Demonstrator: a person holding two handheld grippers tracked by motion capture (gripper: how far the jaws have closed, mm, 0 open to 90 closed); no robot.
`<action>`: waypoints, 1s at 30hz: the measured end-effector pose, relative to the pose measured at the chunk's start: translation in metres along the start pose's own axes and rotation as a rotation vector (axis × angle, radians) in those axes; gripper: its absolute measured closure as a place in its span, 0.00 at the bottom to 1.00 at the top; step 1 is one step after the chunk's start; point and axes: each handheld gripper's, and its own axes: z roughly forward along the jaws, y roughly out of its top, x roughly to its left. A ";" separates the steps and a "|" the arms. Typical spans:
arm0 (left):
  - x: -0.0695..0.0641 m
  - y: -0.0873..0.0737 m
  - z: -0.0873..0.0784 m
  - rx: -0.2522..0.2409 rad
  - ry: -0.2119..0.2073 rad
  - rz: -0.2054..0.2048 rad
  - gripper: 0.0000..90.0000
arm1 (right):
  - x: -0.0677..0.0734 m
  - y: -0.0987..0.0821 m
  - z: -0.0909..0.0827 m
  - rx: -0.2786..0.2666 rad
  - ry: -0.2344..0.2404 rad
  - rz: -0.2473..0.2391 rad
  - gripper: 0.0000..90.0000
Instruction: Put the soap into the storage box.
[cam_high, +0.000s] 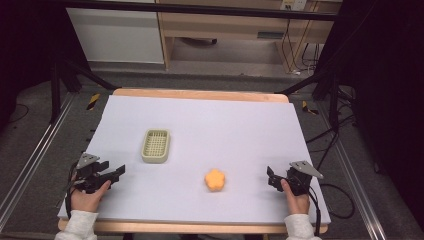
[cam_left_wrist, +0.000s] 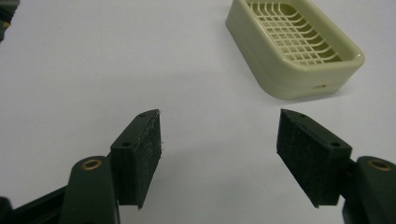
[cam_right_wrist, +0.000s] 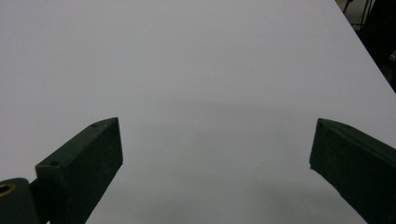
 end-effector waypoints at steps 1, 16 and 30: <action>0.000 0.000 0.000 -0.002 0.003 0.004 0.34 | 0.000 0.000 0.000 -0.003 0.001 -0.004 0.04; -0.015 0.004 -0.002 -0.008 -0.034 0.088 0.33 | 0.005 0.000 0.002 0.024 -0.017 -0.044 0.04; -0.044 0.007 0.003 0.011 -0.087 0.156 0.30 | 0.004 0.000 0.003 0.029 -0.010 -0.037 0.04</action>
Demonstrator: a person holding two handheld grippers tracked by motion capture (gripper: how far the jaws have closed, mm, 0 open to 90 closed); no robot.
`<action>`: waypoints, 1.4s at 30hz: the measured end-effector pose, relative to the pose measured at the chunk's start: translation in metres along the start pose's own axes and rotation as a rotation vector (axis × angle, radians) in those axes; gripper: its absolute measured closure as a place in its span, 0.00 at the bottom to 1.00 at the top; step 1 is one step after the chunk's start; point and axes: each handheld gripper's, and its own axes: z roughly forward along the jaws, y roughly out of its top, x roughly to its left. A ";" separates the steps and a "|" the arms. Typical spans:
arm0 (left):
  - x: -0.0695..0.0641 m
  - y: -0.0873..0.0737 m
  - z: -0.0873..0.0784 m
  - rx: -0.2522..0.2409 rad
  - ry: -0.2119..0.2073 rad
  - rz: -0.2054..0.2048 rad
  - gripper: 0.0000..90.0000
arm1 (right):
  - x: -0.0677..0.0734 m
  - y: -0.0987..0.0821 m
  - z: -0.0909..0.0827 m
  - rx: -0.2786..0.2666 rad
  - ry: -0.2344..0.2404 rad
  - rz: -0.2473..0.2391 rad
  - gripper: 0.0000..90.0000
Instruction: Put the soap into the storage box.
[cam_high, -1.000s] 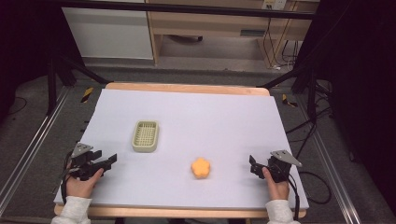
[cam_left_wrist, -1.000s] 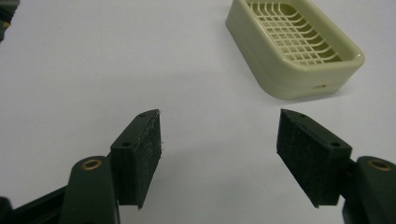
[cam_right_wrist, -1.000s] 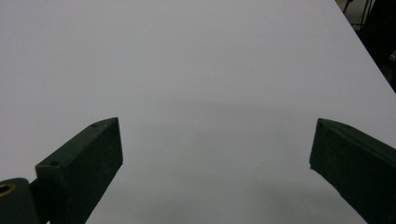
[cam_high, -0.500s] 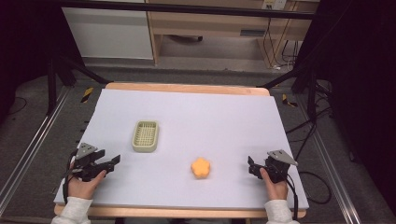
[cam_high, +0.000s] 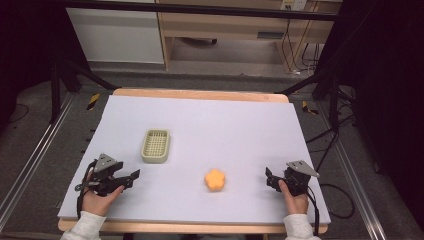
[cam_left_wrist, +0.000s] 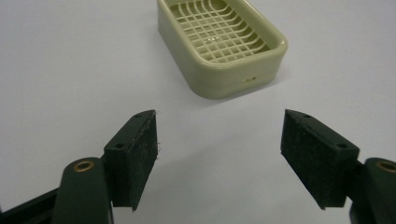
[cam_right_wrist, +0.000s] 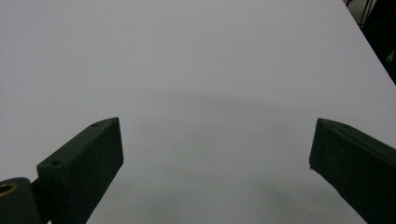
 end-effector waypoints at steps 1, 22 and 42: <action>-0.001 0.000 0.000 0.001 -0.002 0.006 0.30 | 0.000 0.000 0.000 0.000 0.000 0.000 0.04; -0.015 0.004 0.001 -0.002 -0.013 0.043 0.29 | 0.000 0.000 0.001 0.009 0.003 0.007 0.04; -0.036 0.021 0.007 -0.014 -0.044 0.096 0.28 | 0.001 0.000 0.001 0.010 -0.010 -0.010 0.04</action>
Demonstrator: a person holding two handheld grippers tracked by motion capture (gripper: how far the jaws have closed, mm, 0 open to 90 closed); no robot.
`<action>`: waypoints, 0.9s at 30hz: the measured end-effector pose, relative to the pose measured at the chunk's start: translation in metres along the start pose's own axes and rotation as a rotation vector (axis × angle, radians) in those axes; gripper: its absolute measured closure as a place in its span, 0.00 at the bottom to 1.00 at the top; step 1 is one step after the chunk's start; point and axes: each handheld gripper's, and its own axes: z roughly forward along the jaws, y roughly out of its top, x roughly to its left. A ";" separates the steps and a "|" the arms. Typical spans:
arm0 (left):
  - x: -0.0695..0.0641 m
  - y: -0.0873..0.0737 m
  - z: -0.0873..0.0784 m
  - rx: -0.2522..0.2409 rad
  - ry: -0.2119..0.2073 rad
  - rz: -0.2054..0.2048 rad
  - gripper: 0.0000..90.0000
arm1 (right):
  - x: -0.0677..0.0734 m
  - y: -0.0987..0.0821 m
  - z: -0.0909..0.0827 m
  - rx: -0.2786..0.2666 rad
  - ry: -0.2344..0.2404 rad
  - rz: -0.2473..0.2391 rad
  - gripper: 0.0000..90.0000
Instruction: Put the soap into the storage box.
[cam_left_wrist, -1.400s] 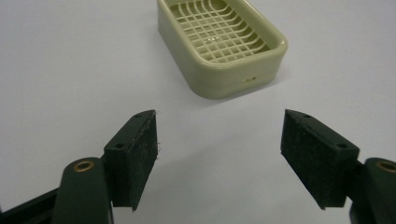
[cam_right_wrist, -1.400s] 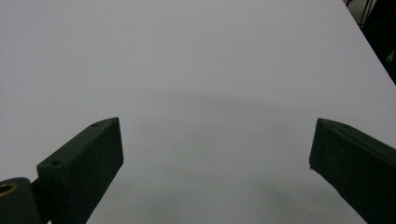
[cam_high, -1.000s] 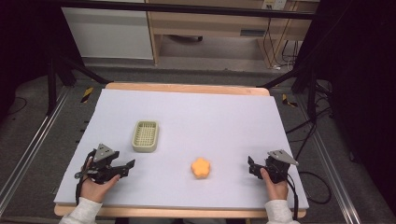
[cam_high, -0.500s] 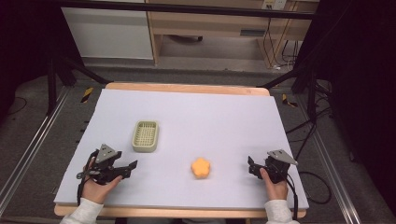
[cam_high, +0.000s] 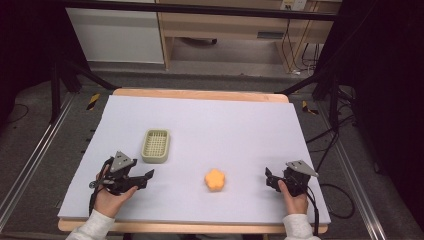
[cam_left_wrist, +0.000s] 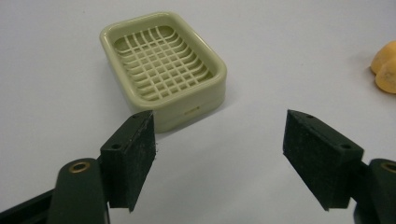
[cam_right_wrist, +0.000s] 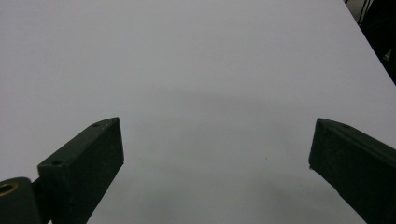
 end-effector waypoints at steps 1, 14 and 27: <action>-0.001 0.001 0.001 0.002 -0.002 0.006 0.28 | 0.000 0.000 0.000 0.000 -0.001 0.000 0.04; -0.022 0.016 0.013 0.017 -0.038 0.066 0.26 | 0.001 0.000 0.000 0.007 0.004 -0.003 0.04; -0.035 0.037 0.020 0.010 -0.065 0.111 0.26 | 0.001 0.000 0.002 0.020 0.007 -0.015 0.04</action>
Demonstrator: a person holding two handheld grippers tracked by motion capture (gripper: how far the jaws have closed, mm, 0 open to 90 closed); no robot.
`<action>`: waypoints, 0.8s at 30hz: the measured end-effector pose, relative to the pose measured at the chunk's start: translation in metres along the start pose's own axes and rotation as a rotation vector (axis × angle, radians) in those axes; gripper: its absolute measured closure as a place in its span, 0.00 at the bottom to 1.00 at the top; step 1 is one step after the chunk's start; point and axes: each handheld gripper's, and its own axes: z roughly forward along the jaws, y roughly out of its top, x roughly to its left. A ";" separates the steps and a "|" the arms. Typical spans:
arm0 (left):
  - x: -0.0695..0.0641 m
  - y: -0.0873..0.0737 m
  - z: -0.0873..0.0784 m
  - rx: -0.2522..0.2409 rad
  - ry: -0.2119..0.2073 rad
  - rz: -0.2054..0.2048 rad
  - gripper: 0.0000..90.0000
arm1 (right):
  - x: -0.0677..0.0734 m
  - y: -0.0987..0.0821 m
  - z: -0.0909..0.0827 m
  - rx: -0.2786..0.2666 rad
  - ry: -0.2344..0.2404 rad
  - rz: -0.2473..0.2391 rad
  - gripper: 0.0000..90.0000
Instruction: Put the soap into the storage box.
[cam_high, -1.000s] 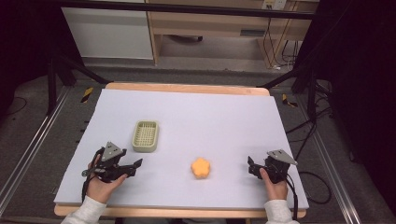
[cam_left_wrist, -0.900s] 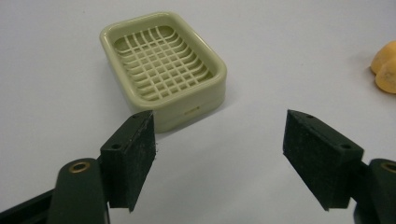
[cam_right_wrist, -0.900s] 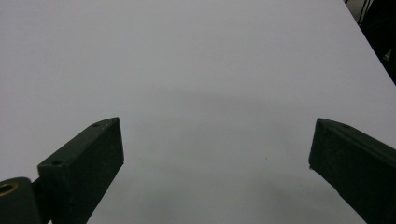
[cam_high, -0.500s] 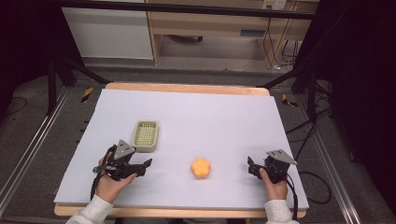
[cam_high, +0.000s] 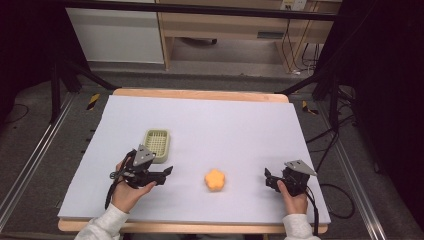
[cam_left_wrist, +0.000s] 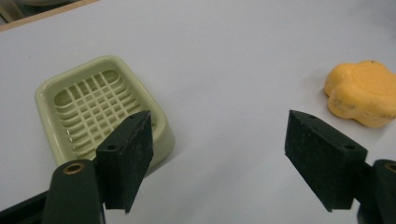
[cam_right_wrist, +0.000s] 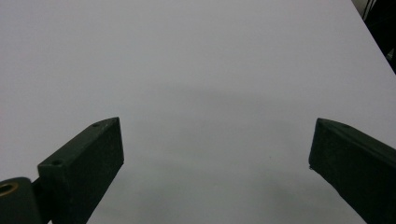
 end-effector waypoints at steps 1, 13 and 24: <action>-0.001 0.002 0.001 0.000 -0.004 0.004 0.26 | 0.000 0.000 0.000 0.001 0.001 -0.001 0.04; -0.018 0.021 0.014 -0.001 -0.044 0.027 0.26 | 0.000 0.000 0.000 0.003 0.004 0.009 0.04; -0.030 0.031 0.025 0.021 -0.076 0.052 0.26 | 0.000 0.000 0.000 0.004 0.008 0.006 0.04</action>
